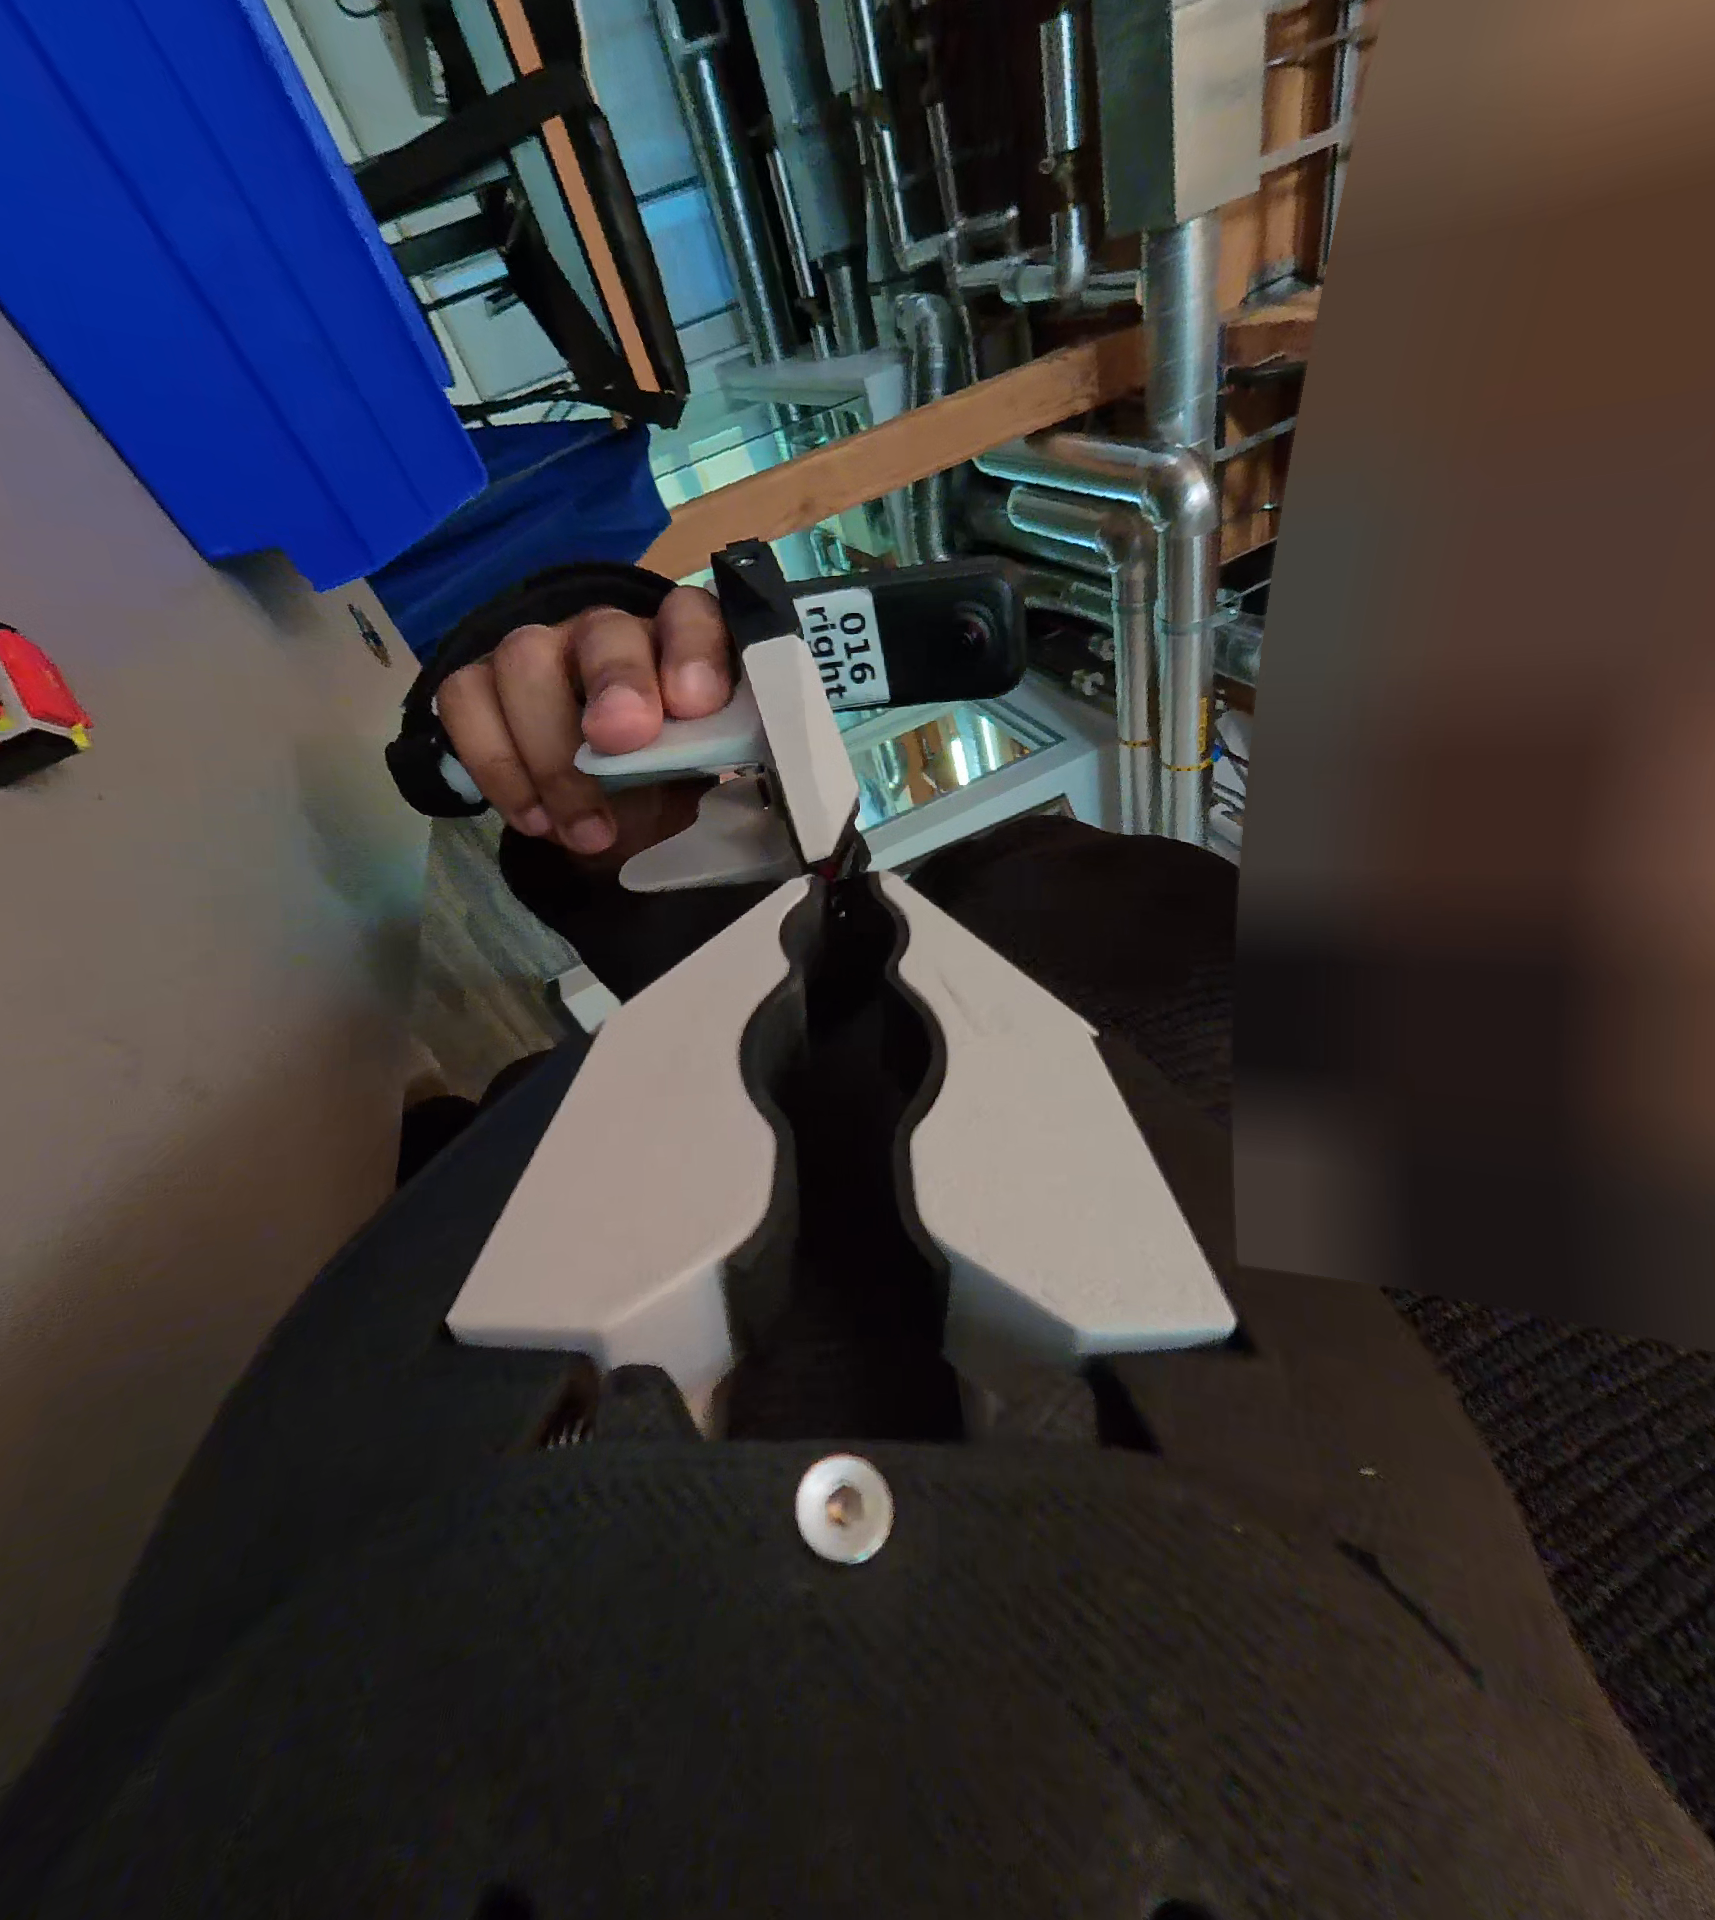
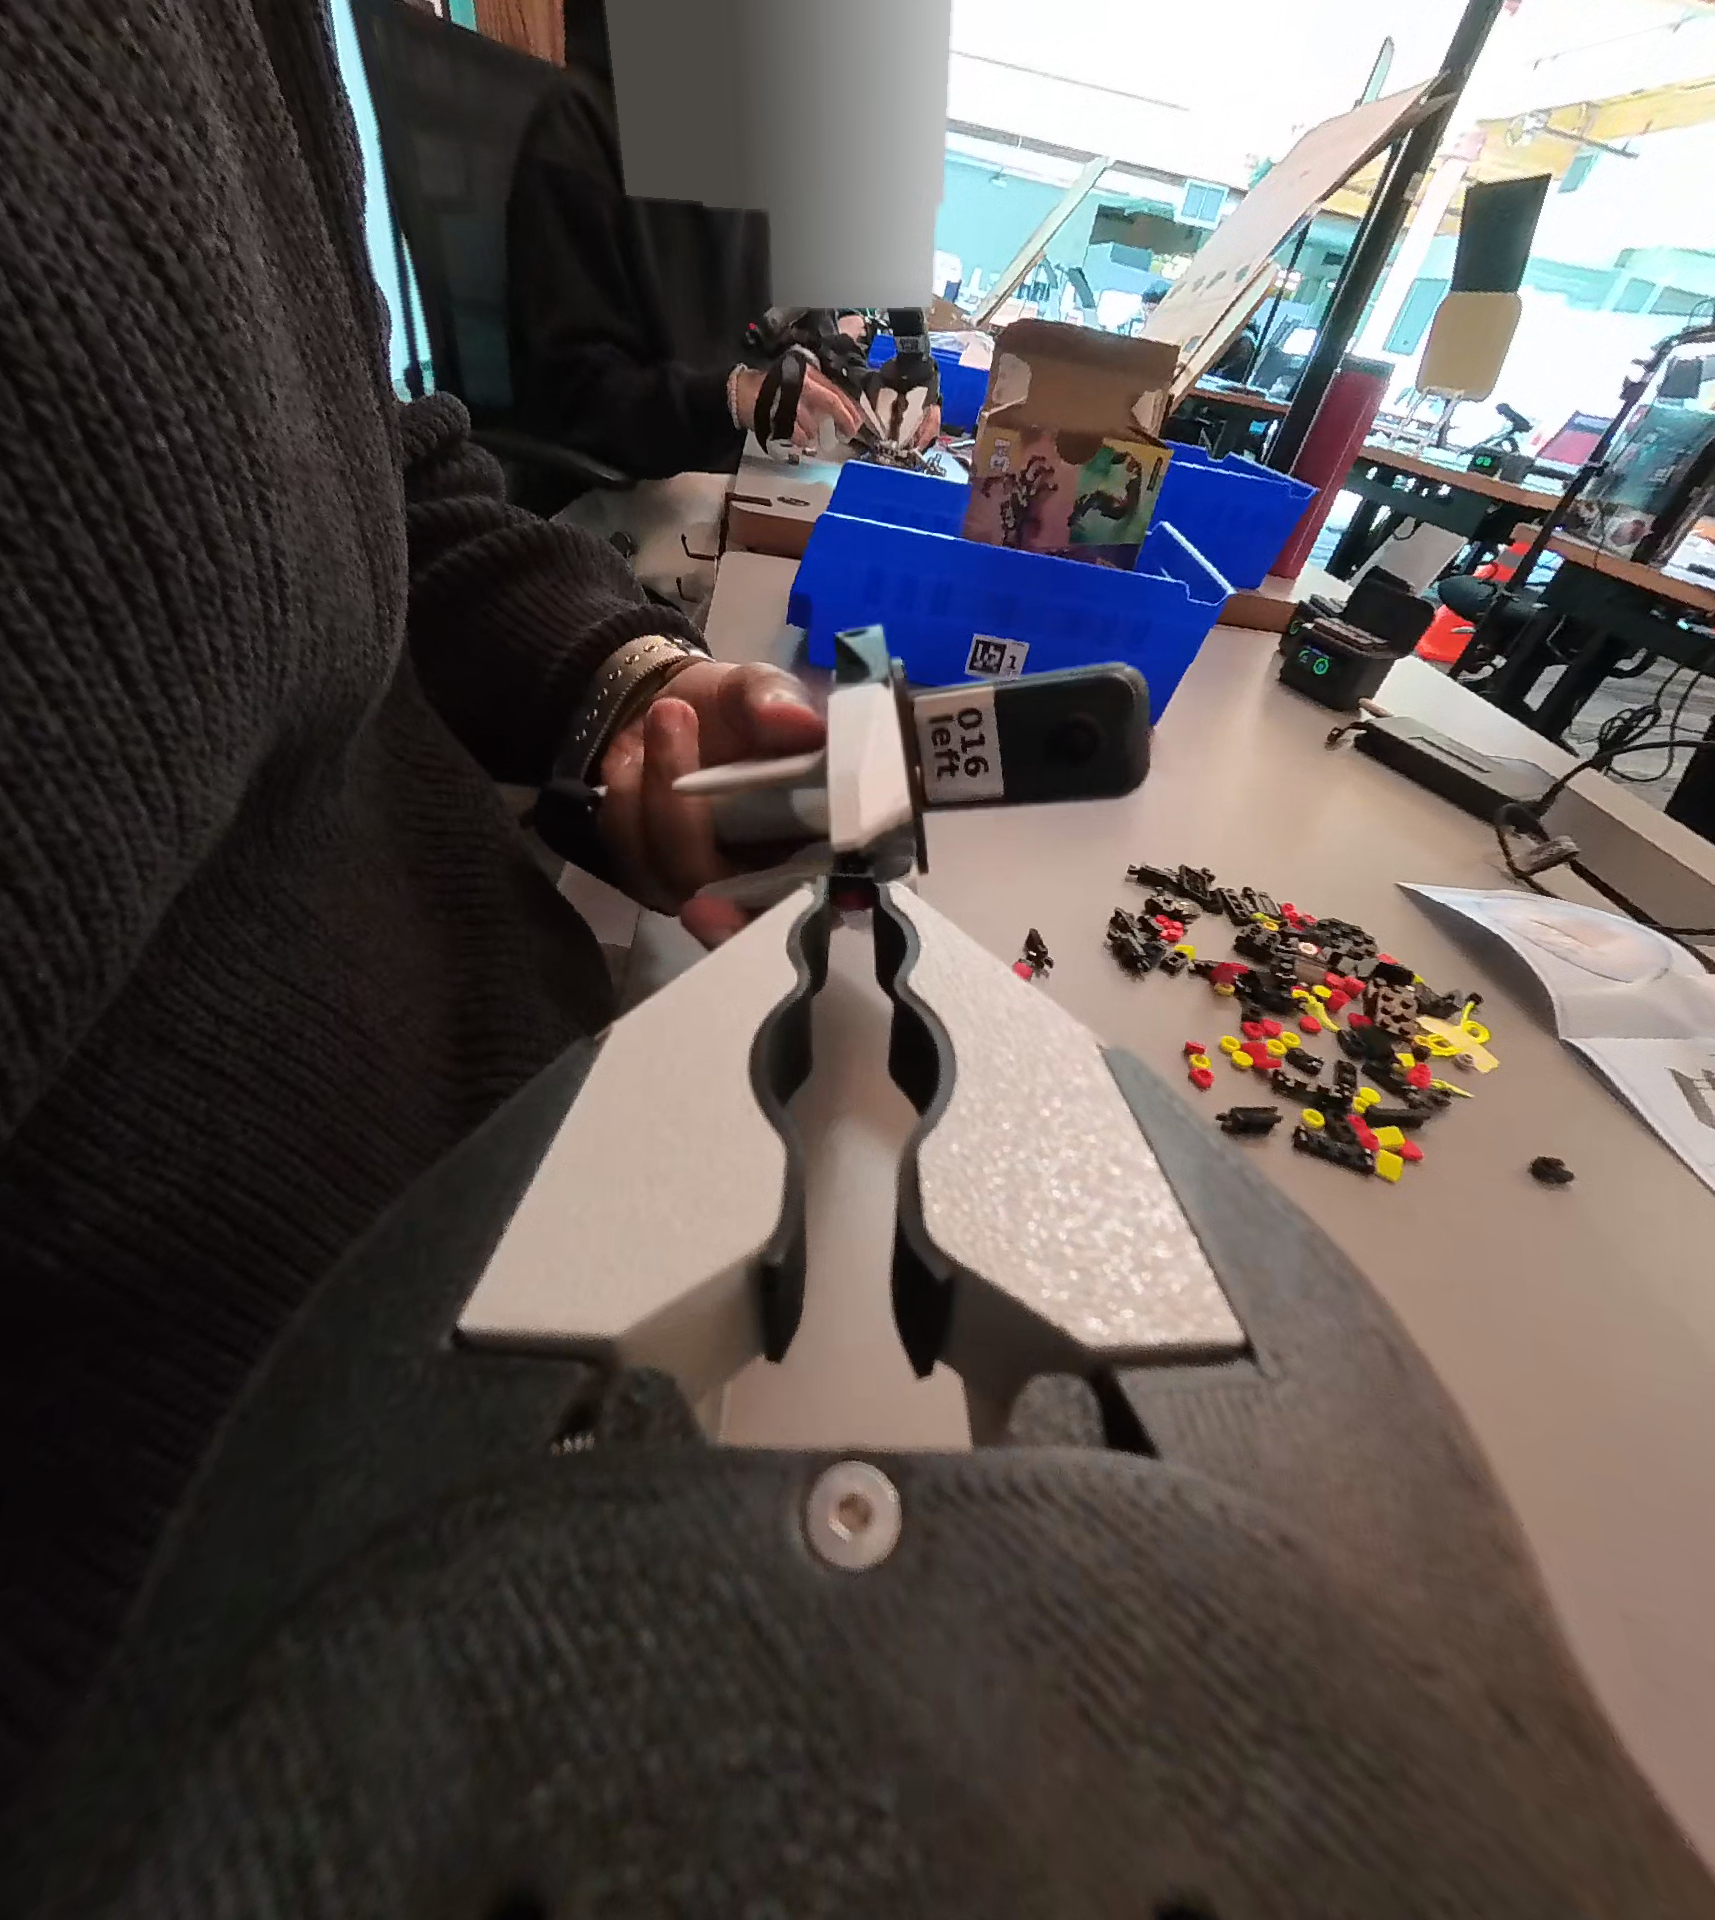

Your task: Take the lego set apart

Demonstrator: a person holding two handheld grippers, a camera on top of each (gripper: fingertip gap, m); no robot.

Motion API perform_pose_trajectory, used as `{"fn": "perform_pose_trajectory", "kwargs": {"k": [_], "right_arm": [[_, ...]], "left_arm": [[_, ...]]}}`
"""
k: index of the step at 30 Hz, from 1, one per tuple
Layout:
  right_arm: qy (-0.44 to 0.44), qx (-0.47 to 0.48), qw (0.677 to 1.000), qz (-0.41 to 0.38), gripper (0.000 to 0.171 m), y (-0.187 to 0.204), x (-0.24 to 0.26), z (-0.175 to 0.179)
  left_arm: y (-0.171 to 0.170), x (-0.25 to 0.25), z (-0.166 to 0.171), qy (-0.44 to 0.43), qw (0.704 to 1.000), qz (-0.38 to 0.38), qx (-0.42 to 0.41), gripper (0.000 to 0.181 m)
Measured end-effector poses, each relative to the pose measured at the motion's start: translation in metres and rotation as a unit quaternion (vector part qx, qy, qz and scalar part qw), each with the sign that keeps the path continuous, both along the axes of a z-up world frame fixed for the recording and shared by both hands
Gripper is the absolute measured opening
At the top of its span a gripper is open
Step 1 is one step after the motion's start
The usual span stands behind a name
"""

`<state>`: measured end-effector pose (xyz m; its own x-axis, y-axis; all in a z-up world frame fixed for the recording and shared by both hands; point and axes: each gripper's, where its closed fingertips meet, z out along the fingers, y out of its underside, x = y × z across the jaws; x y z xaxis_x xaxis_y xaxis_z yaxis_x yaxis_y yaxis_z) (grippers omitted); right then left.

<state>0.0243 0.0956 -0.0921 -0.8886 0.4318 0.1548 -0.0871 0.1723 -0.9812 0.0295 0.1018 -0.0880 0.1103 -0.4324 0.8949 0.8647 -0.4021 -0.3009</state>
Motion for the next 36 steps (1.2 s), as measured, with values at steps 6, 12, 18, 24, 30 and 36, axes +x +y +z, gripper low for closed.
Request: {"fn": "perform_pose_trajectory", "kwargs": {"k": [6, 12, 18, 24, 30, 36], "right_arm": [[-0.06, -0.045, 0.997, -0.037, 0.03, 0.011, -0.015, -0.002], [-0.311, -0.194, 0.93, -0.015, 0.03, 0.022, -0.03, -0.013], [-0.475, -0.274, 0.834, 0.063, 0.025, 0.008, -0.019, -0.026], [-0.495, -0.279, 0.821, 0.062, 0.014, 0.006, -0.018, -0.03], [-0.442, -0.267, 0.854, 0.062, 0.006, 0.01, -0.018, -0.019], [-0.279, -0.201, 0.939, 0.003, 0.006, 0.02, -0.025, -0.004]], "left_arm": [[0.001, -0.014, 0.002, 0.063, 0.996, 0.06, 0.008, 0.003], [0.001, -0.031, -0.014, 0.327, 0.931, 0.158, -0.026, 0.003], [0.005, -0.027, -0.037, 0.504, 0.847, 0.163, -0.052, 0.004], [0.006, -0.015, -0.04, 0.567, 0.809, 0.154, -0.029, 0.004], [0.006, -0.019, -0.033, 0.509, 0.844, 0.165, -0.037, 0.02], [0.006, -0.027, -0.009, 0.189, 0.971, 0.146, -0.033, 0.032]]}}
